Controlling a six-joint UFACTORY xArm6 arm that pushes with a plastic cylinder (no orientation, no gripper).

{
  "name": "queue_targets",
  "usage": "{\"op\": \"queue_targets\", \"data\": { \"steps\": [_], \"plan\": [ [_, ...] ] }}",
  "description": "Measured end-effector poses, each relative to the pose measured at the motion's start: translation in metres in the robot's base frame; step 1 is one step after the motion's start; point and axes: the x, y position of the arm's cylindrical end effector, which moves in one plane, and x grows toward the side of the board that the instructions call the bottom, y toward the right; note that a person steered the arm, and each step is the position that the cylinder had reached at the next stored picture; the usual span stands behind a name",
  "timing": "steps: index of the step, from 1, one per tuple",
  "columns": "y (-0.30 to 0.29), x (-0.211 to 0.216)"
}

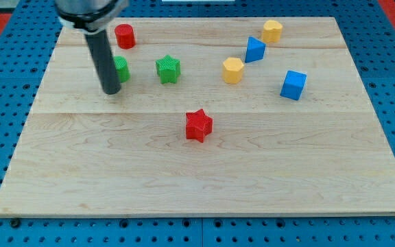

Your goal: Move the hexagon into the blue blocks

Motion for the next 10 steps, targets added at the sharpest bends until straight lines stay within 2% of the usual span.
{"op": "queue_targets", "data": {
  "steps": [4,6,7,8,9,10],
  "plan": [
    [0.007,-0.088],
    [0.015,-0.103],
    [0.006,-0.132],
    [-0.009,-0.132],
    [-0.014,-0.086],
    [0.055,0.013]
  ]
}}
